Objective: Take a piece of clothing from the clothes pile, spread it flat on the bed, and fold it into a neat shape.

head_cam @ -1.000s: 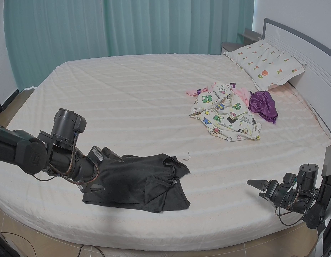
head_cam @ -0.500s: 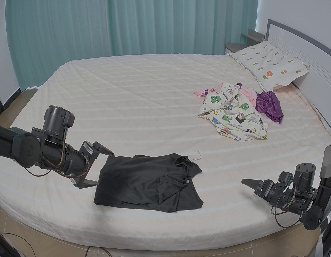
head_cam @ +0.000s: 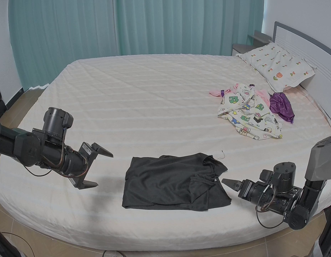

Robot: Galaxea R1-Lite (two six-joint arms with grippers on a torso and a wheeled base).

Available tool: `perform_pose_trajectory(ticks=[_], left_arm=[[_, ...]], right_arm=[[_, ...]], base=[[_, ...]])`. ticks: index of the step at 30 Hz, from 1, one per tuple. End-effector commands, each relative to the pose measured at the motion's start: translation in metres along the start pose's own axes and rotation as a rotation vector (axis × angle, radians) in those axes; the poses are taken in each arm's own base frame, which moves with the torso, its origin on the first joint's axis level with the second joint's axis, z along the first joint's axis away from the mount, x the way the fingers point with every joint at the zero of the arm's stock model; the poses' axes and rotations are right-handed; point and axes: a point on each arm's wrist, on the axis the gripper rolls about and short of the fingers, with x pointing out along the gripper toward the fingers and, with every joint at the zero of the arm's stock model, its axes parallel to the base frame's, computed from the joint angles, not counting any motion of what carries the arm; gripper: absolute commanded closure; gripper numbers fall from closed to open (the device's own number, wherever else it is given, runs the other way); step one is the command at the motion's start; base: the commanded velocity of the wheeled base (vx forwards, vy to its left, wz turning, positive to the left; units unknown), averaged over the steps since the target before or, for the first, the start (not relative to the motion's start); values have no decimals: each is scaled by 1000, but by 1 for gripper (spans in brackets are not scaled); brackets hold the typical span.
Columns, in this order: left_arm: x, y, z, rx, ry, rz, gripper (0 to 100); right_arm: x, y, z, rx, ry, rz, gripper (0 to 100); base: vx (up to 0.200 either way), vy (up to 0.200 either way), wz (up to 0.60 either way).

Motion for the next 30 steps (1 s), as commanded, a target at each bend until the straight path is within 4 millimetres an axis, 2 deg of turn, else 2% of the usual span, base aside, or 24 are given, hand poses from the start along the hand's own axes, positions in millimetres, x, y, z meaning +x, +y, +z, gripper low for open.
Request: perform_pose_trajectory(ticks=[1,2,4,7,11,16,21,25,30], left_arm=[[3,2,0,-5,11,7,0],[3,2,0,-6,13,10,0],[4,3,0,-4,14,14,0],[4,4,0,-2,15,15,0],[5,5,-1,1,19,20,0],[5,6,-2,1,20,23,0],[7,7,-1,-2,22,32,0],[8,7,-2,1,23,32,0],[8,7,-2,1,23,32,0]], right_arm=[[17,14,-1,-47,-5,1,0],[28,22,2,-71,-31,-42,0],[37,32,-1,-114,-2,-86,0],[45,49,-4,-147,22,-126,0],[53,60,-9,-189,47,-180,0],[57,55,-4,-231,31,-255,0],[50,40,1,-278,6,-370,0],[41,26,-1,-300,20,-422,0],[24,20,-2,-293,36,-442,0]], base=[[0,200,0],[0,200,0],[0,200,0],[0,67,0],[0,0,0],[0,0,0],[0,0,0],[0,0,0],[0,0,0]])
